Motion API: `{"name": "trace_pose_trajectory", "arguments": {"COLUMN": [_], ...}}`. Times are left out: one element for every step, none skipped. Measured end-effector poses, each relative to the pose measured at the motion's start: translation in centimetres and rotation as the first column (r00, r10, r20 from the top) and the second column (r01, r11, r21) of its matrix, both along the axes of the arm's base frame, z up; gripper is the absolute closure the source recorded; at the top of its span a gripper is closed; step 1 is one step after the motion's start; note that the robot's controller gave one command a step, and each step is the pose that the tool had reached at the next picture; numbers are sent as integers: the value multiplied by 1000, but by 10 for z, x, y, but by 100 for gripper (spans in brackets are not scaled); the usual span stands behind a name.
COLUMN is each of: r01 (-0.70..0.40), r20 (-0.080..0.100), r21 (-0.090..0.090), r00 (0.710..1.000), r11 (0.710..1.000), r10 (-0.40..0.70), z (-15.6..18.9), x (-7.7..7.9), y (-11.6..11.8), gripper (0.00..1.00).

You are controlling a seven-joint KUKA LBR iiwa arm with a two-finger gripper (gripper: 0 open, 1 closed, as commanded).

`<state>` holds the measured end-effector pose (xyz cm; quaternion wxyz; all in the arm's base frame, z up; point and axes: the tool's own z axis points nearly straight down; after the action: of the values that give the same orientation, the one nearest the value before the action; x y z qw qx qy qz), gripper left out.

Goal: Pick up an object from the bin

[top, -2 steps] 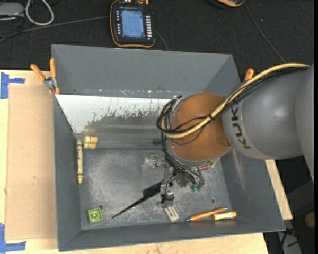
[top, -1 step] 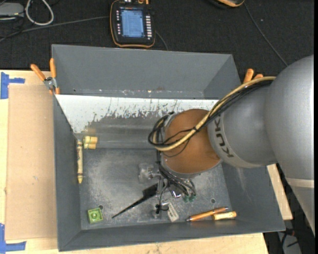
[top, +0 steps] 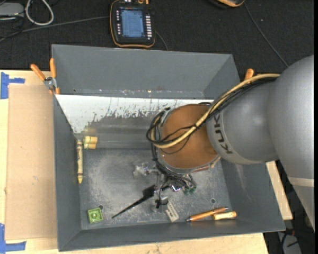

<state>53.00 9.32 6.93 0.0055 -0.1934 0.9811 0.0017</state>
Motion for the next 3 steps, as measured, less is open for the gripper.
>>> {"name": "trace_pose_trajectory", "arguments": {"r01": [143,143,144], "r20": [-17,-17,-28], "r21": [-4,-4,-7], "r00": [990,989,989], "r11": [990,990,990], "r10": [-143,-144,-144], "z": [-5,-5,10], "x": [-10,-10,-13], "y": [-7,-7,-8], "gripper": [100,100,100]}}
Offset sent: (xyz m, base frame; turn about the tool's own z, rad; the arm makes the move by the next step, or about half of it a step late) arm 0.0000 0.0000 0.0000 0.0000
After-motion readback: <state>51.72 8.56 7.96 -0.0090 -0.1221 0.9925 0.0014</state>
